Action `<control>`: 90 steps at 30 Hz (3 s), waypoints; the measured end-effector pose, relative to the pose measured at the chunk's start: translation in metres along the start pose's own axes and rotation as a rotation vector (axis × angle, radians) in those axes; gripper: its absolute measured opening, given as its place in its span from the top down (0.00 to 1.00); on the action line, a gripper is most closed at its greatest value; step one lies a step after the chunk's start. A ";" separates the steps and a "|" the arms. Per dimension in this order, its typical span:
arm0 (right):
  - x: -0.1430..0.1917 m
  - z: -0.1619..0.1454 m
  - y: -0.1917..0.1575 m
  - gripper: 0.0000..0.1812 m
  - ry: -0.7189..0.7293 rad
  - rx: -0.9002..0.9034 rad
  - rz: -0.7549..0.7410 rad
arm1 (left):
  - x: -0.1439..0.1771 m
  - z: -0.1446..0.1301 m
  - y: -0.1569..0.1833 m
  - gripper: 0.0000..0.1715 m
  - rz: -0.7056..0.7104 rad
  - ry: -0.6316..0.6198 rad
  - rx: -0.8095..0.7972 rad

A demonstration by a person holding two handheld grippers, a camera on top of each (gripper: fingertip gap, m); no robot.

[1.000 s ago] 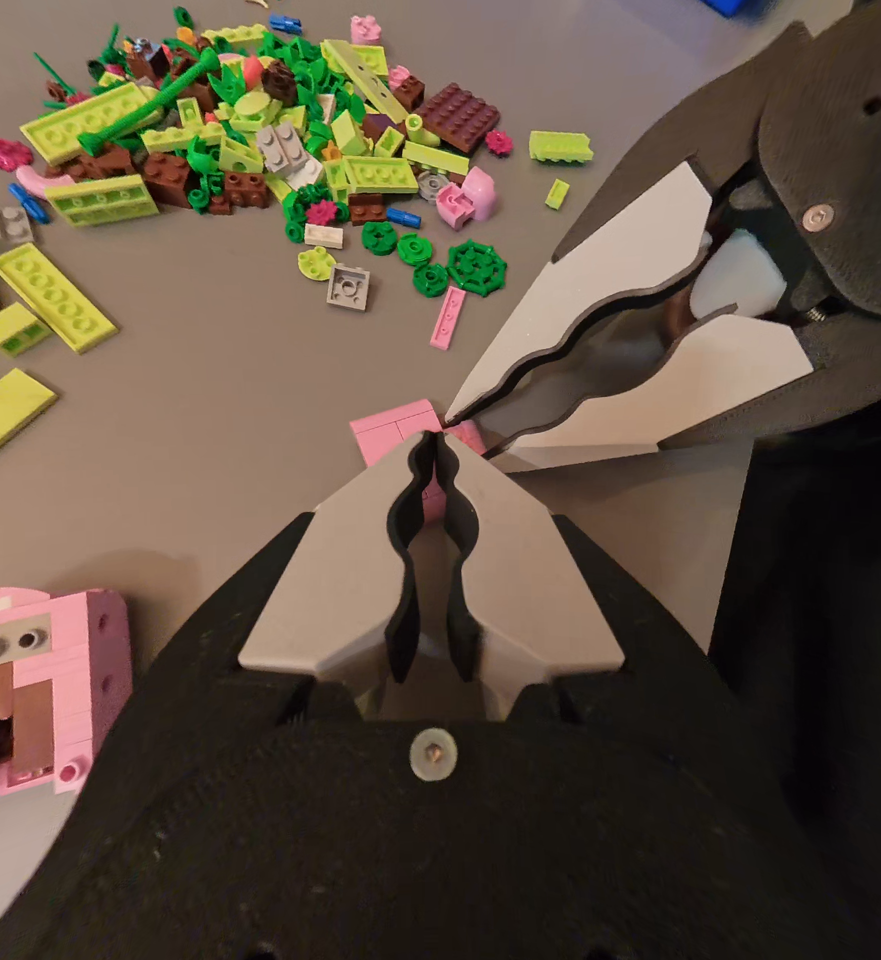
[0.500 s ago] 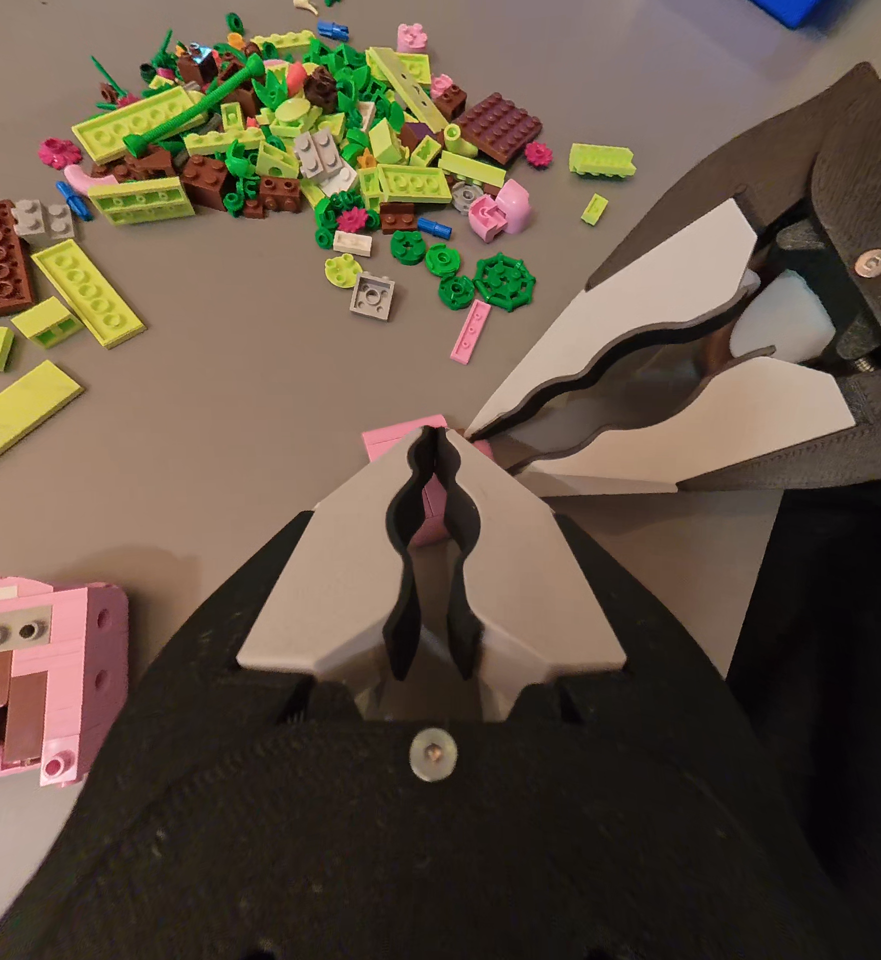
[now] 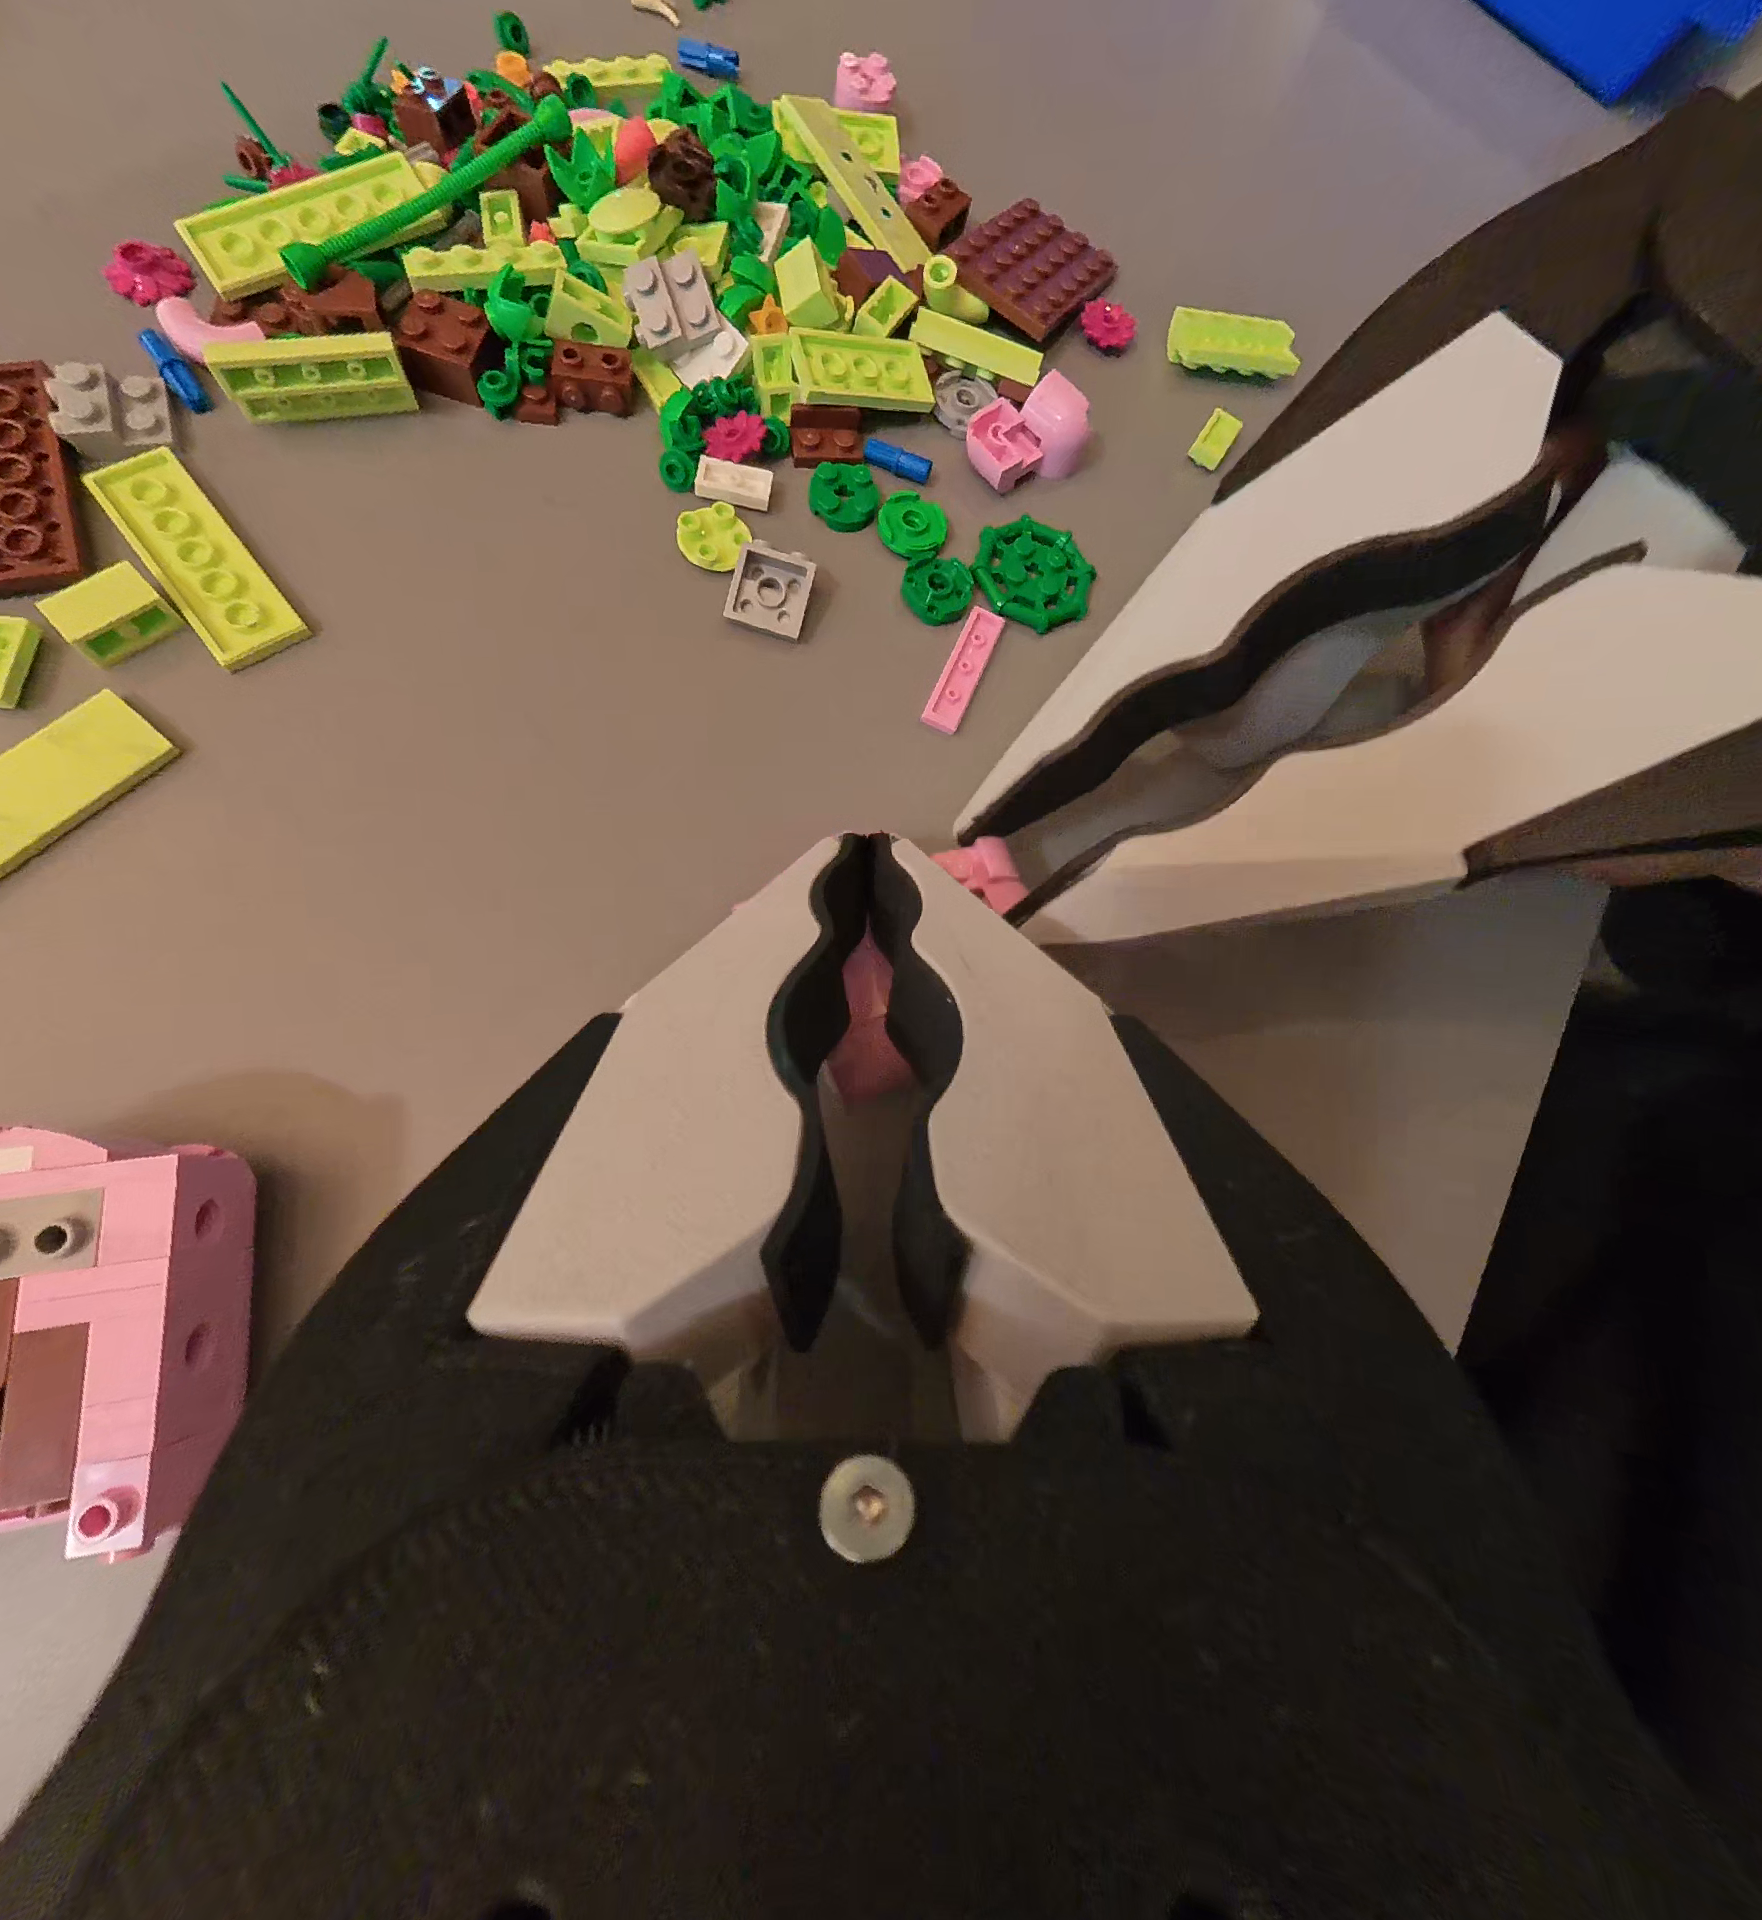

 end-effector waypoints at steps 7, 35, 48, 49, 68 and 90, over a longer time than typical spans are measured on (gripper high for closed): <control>0.000 -0.001 -0.005 0.93 -0.001 0.029 -0.029 | -0.002 -0.001 0.003 0.97 0.095 -0.016 -0.065; 0.006 -0.016 0.000 0.86 -0.134 0.060 -0.091 | 0.014 -0.015 0.016 0.99 0.019 -0.032 -0.094; 0.004 -0.008 0.004 0.95 -0.085 0.093 -0.060 | 0.013 -0.015 0.015 0.99 0.011 -0.017 -0.086; 0.006 -0.009 0.008 0.94 -0.097 0.096 -0.091 | 0.013 -0.015 0.015 0.99 0.012 -0.017 -0.087; 0.008 -0.001 -0.009 0.96 -0.023 0.125 -0.007 | 0.013 -0.015 0.014 0.99 0.003 -0.014 -0.082; -0.007 -0.007 -0.016 0.97 -0.194 0.252 -0.067 | 0.013 -0.016 0.013 0.99 -0.014 -0.016 -0.065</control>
Point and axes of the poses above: each gripper's, where its closed fingertips meet, x back along the fingers, z out of its top, y = z × x across the jaws, the point moved 7 cm from there along x, back along the fingers, and after that the axes turned 3 degrees about -y, right-handed, at the moved point
